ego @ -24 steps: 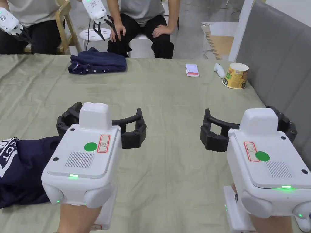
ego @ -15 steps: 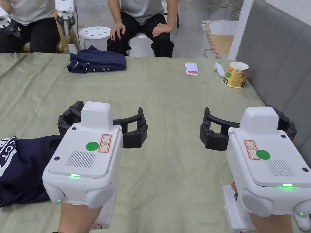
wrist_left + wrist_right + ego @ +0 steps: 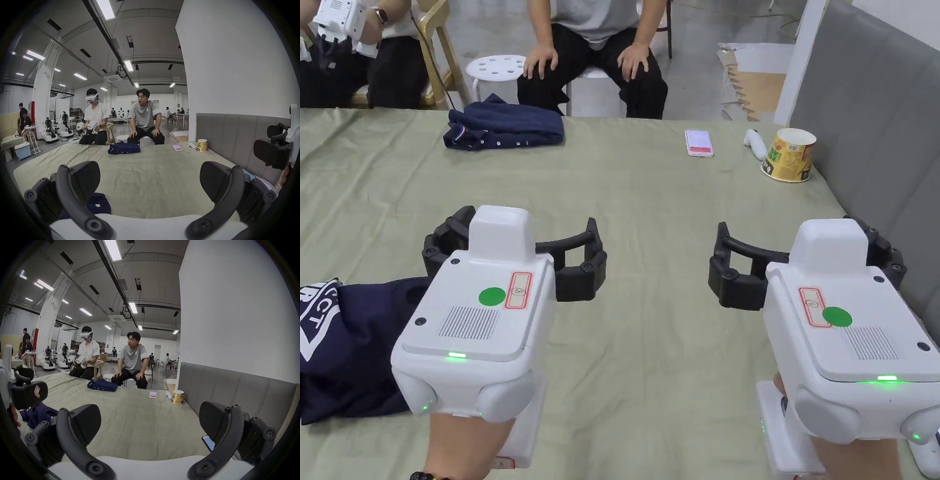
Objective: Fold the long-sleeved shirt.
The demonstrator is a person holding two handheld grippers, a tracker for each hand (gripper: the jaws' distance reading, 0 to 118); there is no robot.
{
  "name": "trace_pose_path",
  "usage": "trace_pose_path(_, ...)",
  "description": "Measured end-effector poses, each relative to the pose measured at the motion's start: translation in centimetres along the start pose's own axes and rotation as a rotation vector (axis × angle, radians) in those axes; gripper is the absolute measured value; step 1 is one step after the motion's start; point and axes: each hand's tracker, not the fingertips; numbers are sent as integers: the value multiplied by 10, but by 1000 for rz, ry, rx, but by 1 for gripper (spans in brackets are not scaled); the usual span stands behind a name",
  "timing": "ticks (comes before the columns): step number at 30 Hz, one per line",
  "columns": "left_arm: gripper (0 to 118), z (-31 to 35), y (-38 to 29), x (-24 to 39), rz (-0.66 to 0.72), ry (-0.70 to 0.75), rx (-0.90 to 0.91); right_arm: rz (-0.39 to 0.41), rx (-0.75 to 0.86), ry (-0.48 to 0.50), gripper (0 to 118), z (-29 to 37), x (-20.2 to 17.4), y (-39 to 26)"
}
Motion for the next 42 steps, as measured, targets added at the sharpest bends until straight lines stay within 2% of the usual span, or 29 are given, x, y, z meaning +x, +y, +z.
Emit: trace_pose_path(42,111,1,1,4,-23,-24,5,4,-1,0,118,2,3,1)
